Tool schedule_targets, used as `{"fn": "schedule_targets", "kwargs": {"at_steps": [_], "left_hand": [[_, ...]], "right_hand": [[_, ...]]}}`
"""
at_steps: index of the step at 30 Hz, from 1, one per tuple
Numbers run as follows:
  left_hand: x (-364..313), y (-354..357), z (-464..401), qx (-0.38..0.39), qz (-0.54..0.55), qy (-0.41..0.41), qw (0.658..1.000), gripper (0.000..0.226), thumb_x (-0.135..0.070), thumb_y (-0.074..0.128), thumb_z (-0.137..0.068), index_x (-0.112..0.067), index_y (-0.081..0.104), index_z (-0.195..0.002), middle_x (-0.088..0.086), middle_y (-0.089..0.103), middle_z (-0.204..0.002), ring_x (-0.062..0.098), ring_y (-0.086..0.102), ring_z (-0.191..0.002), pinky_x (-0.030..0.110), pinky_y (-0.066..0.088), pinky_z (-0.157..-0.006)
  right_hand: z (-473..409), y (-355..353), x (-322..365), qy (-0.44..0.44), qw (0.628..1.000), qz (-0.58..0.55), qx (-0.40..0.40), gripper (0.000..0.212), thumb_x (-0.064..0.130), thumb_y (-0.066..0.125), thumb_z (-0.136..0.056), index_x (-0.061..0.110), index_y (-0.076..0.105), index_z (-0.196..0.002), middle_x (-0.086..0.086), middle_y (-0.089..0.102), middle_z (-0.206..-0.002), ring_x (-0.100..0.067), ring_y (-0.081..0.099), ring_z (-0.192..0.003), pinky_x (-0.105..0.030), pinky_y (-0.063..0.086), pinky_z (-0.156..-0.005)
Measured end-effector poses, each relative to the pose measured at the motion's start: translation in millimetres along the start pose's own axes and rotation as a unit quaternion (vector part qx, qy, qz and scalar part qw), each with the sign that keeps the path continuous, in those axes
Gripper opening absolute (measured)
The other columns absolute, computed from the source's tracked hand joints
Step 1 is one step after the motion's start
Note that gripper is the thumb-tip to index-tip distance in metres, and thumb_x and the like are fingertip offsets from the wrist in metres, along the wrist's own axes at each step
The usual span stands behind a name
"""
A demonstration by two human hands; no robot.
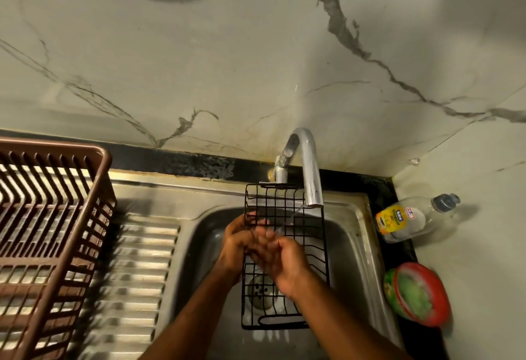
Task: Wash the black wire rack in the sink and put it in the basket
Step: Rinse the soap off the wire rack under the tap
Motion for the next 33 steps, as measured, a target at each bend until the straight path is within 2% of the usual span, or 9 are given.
{"fn": "schedule_targets", "kwargs": {"at_steps": [5, 8, 11, 14, 17, 21, 27, 30, 33], "left_hand": [[1.4, 11.2, -10.0, 0.039, -0.025, 0.001, 0.999, 0.058, 0.001, 0.053, -0.055, 0.003, 0.062, -0.112, 0.023, 0.07, -0.104, 0.041, 0.068, -0.091, 0.034, 0.055, -0.065], [-4.1, 20.0, -9.4, 0.051, -0.027, 0.024, 0.998, 0.054, 0.002, 0.052, -0.057, 0.009, 0.059, -0.111, 0.022, 0.068, -0.094, 0.031, 0.066, -0.084, 0.03, 0.054, -0.063], [-12.7, 29.0, -10.7, 0.076, -0.027, 0.034, 0.996, 0.059, 0.004, 0.051, -0.056, 0.013, 0.057, -0.114, 0.015, 0.067, -0.087, 0.024, 0.066, -0.077, 0.029, 0.054, -0.062], [-17.2, 35.6, -12.0, 0.092, -0.02, 0.035, 0.995, 0.063, 0.005, 0.049, -0.053, 0.009, 0.059, -0.115, 0.014, 0.069, -0.087, 0.024, 0.065, -0.078, 0.032, 0.053, -0.063], [-16.8, 30.9, -16.6, 0.078, -0.014, 0.037, 0.996, 0.059, 0.0, 0.052, -0.055, 0.013, 0.058, -0.113, 0.014, 0.07, -0.089, 0.024, 0.068, -0.081, 0.035, 0.058, -0.069], [-9.7, 32.1, -23.7, 0.082, -0.003, 0.027, 0.996, 0.072, -0.01, 0.06, -0.054, 0.01, 0.056, -0.123, 0.032, 0.064, -0.118, 0.049, 0.063, -0.106, 0.064, 0.049, -0.093], [-14.5, 46.1, -16.7, 0.105, -0.01, 0.045, 0.993, 0.067, -0.012, 0.063, -0.058, 0.011, 0.056, -0.121, 0.033, 0.063, -0.109, 0.041, 0.065, -0.099, 0.044, 0.057, -0.084], [-21.6, 51.9, -17.5, 0.131, 0.017, 0.028, 0.991, 0.058, -0.001, 0.059, -0.061, 0.016, 0.055, -0.116, 0.031, 0.064, -0.101, 0.035, 0.066, -0.093, 0.036, 0.059, -0.077], [-30.8, 49.2, -13.8, 0.119, 0.023, 0.039, 0.992, 0.062, 0.01, 0.051, -0.061, 0.009, 0.057, -0.123, 0.03, 0.067, -0.109, 0.037, 0.069, -0.099, 0.036, 0.061, -0.08]], "right_hand": [[16.8, -26.6, -30.3, 0.087, 0.949, 0.291, -0.08, 0.046, 0.008, 0.03, -0.1, -0.003, 0.075, -0.1, -0.015, 0.078, -0.087, -0.028, 0.077, -0.084, -0.027, 0.058, -0.063], [6.6, -11.6, 14.5, 0.028, 0.932, 0.352, -0.083, 0.043, 0.013, 0.035, -0.1, -0.005, 0.073, -0.093, -0.02, 0.077, -0.082, -0.031, 0.076, -0.076, -0.032, 0.06, -0.063], [-4.6, -0.7, 76.6, -0.106, 0.941, 0.289, -0.144, 0.027, 0.008, 0.047, -0.096, -0.002, 0.072, -0.091, -0.021, 0.076, -0.081, -0.034, 0.075, -0.073, -0.044, 0.064, -0.071], [-6.9, 1.4, 91.5, -0.163, 0.961, 0.169, -0.145, 0.032, 0.008, 0.042, -0.099, 0.002, 0.073, -0.099, -0.014, 0.078, -0.086, -0.03, 0.076, -0.079, -0.04, 0.061, -0.072], [-7.7, -8.2, 53.7, -0.093, 0.988, 0.083, -0.093, 0.027, 0.014, 0.049, -0.1, 0.01, 0.075, -0.105, -0.007, 0.079, -0.097, -0.021, 0.076, -0.084, -0.039, 0.058, -0.079], [0.1, -37.4, -11.9, 0.026, 0.978, 0.166, -0.122, 0.039, 0.004, 0.038, -0.097, -0.003, 0.076, -0.094, -0.02, 0.077, -0.088, -0.024, 0.073, -0.07, -0.027, 0.05, -0.061], [6.7, -29.8, 34.4, -0.029, 0.939, 0.306, -0.156, 0.037, 0.002, 0.048, -0.099, 0.001, 0.065, -0.067, -0.007, 0.069, -0.054, -0.015, 0.07, -0.052, -0.021, 0.052, -0.049], [4.0, -15.8, 89.1, -0.152, 0.951, 0.218, -0.158, 0.021, 0.003, 0.052, -0.095, -0.001, 0.072, -0.088, -0.015, 0.076, -0.076, -0.032, 0.076, -0.073, -0.036, 0.062, -0.061], [2.1, -8.4, 107.1, -0.185, 0.969, 0.111, -0.121, 0.026, 0.002, 0.048, -0.094, -0.001, 0.074, -0.096, -0.016, 0.078, -0.086, -0.031, 0.077, -0.08, -0.037, 0.064, -0.069]]}}
Point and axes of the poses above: each hand's wrist, its own z-axis away from the middle knuckle, its own y-axis out of the palm, x = y × z, the point moved 9 cm from there along -z, towards the middle knuckle
